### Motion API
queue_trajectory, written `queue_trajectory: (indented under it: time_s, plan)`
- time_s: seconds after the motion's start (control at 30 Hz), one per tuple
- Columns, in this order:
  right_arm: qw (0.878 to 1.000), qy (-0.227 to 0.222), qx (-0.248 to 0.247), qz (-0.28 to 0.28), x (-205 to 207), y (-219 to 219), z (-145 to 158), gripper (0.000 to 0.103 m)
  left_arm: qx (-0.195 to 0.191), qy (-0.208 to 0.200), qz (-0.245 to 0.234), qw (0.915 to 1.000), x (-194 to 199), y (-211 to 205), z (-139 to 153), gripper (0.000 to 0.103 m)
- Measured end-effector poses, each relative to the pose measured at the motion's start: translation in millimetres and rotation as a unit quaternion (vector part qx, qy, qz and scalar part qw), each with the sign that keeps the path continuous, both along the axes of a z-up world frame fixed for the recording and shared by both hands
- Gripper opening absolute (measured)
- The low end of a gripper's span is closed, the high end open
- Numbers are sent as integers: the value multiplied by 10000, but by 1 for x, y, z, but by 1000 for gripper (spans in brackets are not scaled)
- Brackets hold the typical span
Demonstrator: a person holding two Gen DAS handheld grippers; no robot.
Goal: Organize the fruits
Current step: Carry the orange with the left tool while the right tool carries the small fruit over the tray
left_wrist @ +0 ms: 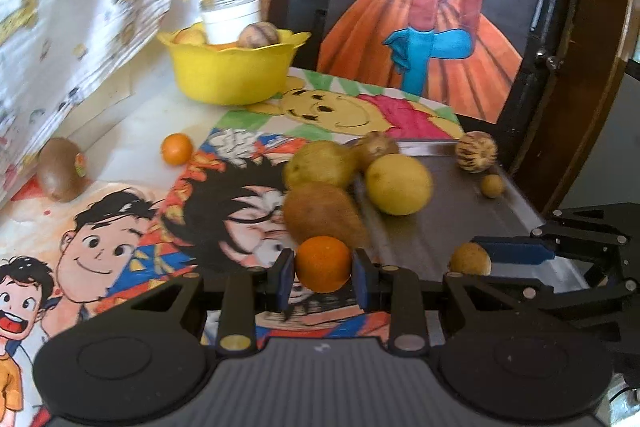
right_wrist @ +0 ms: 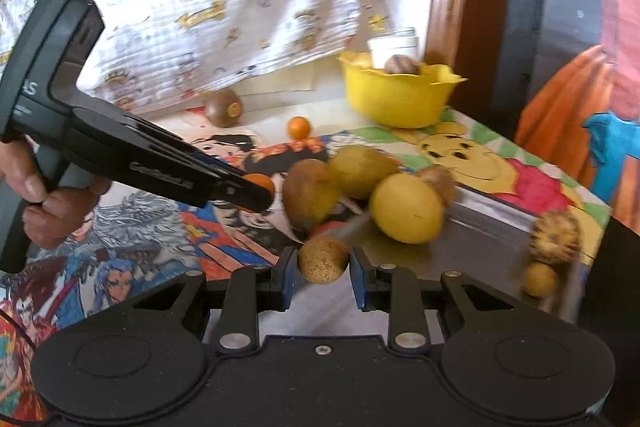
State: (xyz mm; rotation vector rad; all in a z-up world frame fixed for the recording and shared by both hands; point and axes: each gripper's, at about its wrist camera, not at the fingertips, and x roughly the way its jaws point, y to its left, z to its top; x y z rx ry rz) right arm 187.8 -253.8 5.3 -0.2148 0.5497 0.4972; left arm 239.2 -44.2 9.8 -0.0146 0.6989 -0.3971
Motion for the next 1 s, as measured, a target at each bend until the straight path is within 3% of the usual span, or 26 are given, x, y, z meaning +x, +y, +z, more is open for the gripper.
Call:
queue_trajectory:
  time_s: [0.3,0.5,1.0]
  plan:
    - [9970,-331,-243,-655,-4,-50,-7,30,-41,-51,-87,9999,-2,-54,9,33]
    - [9932,-396,-283,-1060,10,-81,-16,30,-98,53,17,9999,10,-81,1,33]
    - [9922,-318,-344,-1155,44,-94,-34,30,155,36,49,9999,27,-108,-19,33]
